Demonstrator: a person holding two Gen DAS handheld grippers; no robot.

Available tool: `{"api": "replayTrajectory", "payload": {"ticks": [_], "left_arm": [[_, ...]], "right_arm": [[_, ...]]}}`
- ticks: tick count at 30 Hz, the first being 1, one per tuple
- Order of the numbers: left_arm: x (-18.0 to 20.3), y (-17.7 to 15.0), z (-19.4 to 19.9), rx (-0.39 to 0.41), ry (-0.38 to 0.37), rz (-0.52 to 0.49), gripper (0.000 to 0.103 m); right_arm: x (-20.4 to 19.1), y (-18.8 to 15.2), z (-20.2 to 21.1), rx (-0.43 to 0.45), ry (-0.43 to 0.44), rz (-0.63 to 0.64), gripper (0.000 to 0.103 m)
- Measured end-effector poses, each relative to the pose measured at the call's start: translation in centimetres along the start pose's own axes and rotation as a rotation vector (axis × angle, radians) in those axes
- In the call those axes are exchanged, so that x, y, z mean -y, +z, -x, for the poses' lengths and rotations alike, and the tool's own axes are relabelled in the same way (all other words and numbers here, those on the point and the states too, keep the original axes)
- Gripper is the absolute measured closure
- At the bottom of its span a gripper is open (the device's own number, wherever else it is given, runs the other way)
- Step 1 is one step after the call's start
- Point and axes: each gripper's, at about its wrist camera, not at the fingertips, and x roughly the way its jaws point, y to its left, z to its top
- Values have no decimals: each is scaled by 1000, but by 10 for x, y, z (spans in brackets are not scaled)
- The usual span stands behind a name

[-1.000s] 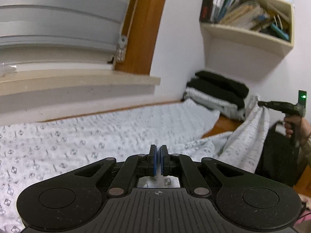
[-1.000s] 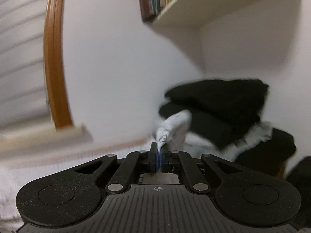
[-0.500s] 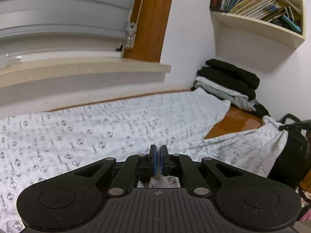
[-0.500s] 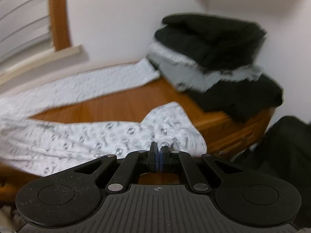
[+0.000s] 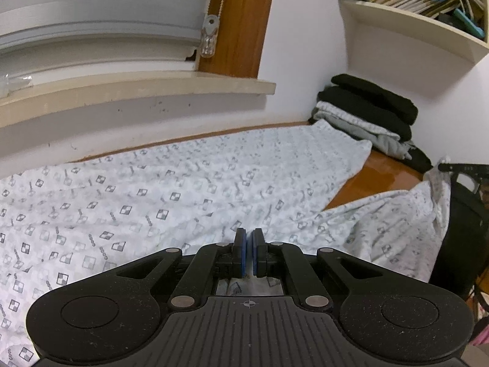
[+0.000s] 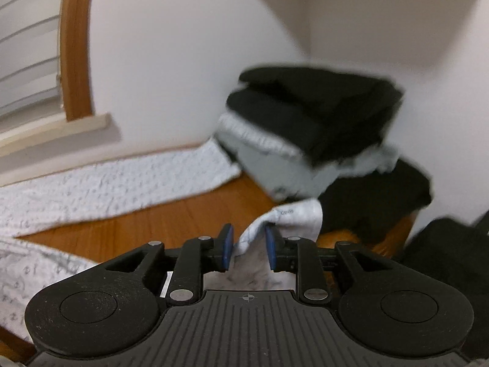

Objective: Fold clothes

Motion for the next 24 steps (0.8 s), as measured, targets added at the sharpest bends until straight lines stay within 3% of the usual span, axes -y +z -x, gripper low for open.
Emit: {"api": "replayTrajectory", "payload": {"ticks": [1,6,10,14,16,20,22,24], "left_arm": [[0,0,0,2,-2,1,99],[-2,11,7,47,-8,4,99],[-5,30,25,152,21,24,99],[-7,41,28,192,69,9,99],[-11,39,19,173,88,5,99],[-23,29,-2,110,79,22,99],[-29,23,-10,79,57,37,99],[-32,21,-17,57,48,40,99]], "right_arm": [[3,-1,-2,1,17,-16,100],[3,18,-13,55,62,-40,100],[-18,59,-22,174,72,15,101],[-26,95,8,356,111,-16,101],[-24,96,25,372,105,2,101],[5,58,24,175,40,30,100],[21,32,13,37,-6,34,94],[32,17,5,-37,-35,20,91]]}}
